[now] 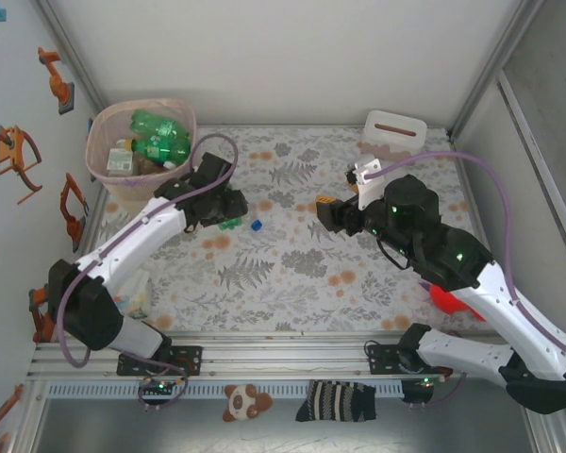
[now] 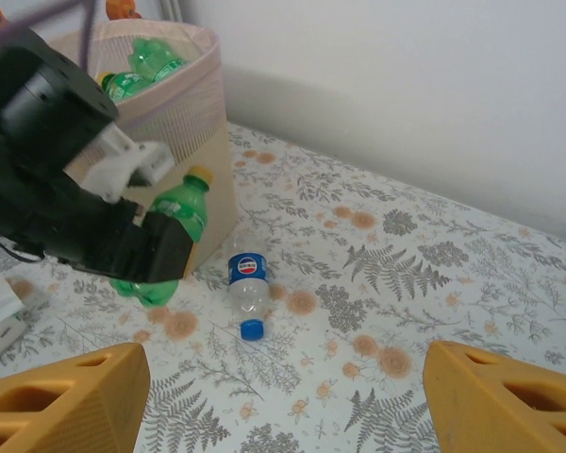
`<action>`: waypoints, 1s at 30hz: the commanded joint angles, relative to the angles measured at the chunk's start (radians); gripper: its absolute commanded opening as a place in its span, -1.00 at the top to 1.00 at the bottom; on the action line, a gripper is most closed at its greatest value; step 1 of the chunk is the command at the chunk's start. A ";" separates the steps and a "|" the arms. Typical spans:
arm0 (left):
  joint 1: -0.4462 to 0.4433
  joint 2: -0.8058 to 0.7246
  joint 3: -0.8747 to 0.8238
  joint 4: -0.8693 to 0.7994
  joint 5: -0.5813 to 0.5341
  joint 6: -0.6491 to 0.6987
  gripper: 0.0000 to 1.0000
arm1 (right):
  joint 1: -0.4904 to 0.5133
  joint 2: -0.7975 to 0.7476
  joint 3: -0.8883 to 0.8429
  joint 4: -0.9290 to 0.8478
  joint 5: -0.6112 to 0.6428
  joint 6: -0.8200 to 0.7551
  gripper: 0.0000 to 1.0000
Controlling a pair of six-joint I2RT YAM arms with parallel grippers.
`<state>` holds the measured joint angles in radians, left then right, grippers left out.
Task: Put the plastic bottles in the bin
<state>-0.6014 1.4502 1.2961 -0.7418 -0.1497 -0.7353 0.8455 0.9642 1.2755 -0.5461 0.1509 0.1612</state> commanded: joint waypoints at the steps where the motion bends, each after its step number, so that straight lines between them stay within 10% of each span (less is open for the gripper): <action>1: 0.012 -0.076 0.076 -0.027 0.037 0.105 -0.20 | -0.006 -0.007 -0.008 0.006 0.021 0.008 -0.50; 30: 0.600 0.048 0.660 -0.318 0.286 0.717 -0.09 | -0.005 0.023 0.019 0.009 0.009 0.001 -0.50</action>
<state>-0.0441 1.4818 1.9255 -1.0142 0.1143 -0.1238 0.8455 0.9813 1.2755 -0.5453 0.1505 0.1608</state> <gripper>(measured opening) 0.571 0.751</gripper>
